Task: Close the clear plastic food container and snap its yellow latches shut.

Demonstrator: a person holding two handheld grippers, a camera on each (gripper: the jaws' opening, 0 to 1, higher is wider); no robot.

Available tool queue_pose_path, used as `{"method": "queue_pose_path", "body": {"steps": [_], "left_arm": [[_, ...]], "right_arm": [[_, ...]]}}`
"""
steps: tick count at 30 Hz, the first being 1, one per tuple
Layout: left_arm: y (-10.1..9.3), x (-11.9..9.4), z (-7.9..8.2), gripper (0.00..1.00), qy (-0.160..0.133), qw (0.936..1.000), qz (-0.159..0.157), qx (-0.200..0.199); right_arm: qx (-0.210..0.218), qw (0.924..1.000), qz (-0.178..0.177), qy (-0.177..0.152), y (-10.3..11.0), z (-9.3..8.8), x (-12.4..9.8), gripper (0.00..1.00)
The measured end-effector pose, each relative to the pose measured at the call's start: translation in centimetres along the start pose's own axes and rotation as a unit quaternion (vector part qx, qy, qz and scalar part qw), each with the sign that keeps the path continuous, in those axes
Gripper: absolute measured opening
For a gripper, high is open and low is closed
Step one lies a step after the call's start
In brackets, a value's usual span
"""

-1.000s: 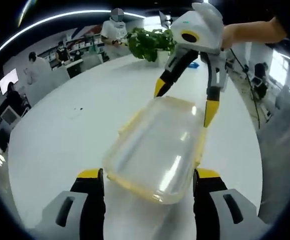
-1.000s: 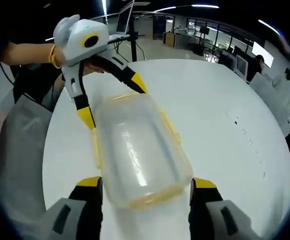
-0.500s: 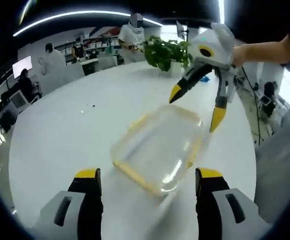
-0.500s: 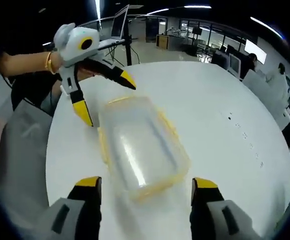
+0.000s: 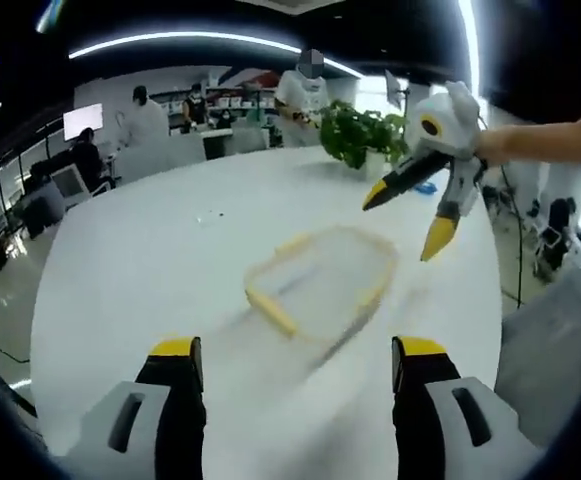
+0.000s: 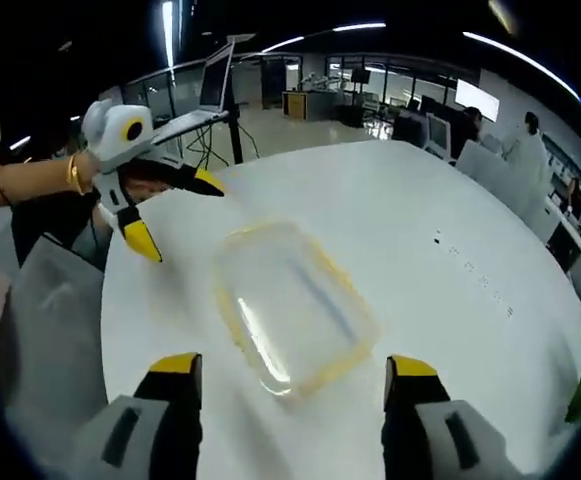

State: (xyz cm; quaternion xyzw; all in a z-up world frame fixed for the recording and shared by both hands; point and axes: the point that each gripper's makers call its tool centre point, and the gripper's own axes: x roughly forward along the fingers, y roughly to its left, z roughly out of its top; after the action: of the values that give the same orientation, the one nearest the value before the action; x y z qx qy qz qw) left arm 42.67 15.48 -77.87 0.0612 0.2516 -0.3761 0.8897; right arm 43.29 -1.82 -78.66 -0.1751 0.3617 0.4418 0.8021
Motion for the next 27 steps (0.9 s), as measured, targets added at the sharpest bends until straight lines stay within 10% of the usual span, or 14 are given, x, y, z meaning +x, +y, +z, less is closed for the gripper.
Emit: {"method": "queue_pose_path", "body": {"steps": [8, 27], "left_arm": [[-0.3, -3.6, 1.4, 0.78, -0.069, 0.9967, 0.032, -0.026], [-1.0, -10.5, -2.5, 0.79, -0.098, 0.9858, 0.108, -0.083]], "right_arm": [[0.035, 0.9974, -0.031, -0.055, 2.0, 0.3, -2.3, 0.75], [0.137, 0.9724, -0.11, -0.153, 6.7, -2.8, -5.9, 0.73]]}}
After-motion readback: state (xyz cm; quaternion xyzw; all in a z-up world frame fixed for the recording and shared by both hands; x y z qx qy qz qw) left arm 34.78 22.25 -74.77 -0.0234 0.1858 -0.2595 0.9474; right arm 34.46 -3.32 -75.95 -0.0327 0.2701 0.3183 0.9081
